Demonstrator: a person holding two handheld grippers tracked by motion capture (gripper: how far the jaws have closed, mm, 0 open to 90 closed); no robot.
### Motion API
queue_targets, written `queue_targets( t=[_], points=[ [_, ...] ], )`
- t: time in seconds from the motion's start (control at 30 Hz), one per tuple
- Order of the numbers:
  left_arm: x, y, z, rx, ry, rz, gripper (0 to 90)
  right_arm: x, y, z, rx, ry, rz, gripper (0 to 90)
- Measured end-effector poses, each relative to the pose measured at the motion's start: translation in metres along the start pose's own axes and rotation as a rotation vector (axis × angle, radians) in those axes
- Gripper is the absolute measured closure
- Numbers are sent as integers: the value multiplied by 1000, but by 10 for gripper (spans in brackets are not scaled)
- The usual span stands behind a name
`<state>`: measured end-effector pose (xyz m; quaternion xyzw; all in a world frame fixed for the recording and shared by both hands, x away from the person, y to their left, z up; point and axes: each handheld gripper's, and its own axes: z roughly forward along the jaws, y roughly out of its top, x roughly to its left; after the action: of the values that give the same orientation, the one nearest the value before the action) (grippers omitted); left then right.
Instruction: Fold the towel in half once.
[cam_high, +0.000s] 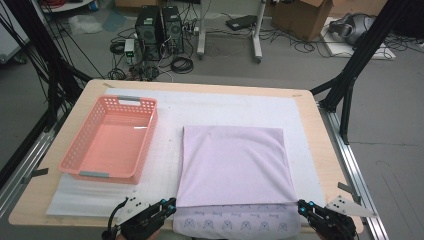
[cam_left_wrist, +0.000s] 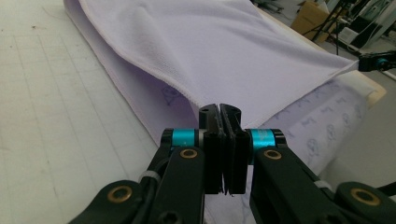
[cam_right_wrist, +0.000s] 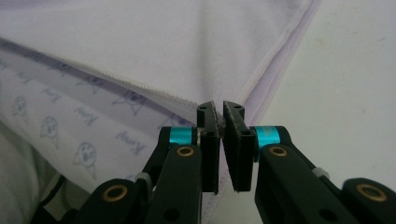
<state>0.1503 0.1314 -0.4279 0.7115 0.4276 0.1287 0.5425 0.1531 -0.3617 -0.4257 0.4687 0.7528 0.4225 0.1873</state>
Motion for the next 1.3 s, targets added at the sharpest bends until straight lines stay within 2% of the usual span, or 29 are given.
queue_targets(
  t=[0.2,0.47,0.67,0.77,0.8,0.83,0.87,0.93,1.03,1.23,1.3],
  points=[
    [-11,-9,-17,1,-10,5,877,9,-8,-14,-4,11,-7,849],
    [-26,-22,-29,26,-25,21,877,17,-21,-31,7,20,-9,851],
    [-27,-28,-35,46,-36,11,877,24,-28,-43,19,37,-26,852],
    [-24,-30,-32,71,-50,1,868,25,-32,-41,48,40,-31,851],
    [-22,-31,-29,77,-48,-2,826,24,-32,-40,60,39,-31,839],
    [-20,-31,-27,80,-46,-8,746,23,-33,-38,64,30,-28,798],
    [-17,-30,-26,84,-39,-7,661,22,-32,-37,59,25,-4,698],
    [-14,-27,-24,63,-23,-10,589,19,-29,-38,27,17,40,643],
    [-6,-20,-20,40,-15,-11,570,16,-25,-37,-2,5,49,639],
    [13,-3,-1,23,-12,-28,601,8,-18,-22,16,-12,57,646],
    [18,3,7,35,-11,-22,627,4,-12,-17,12,-15,51,650]
  ],
)
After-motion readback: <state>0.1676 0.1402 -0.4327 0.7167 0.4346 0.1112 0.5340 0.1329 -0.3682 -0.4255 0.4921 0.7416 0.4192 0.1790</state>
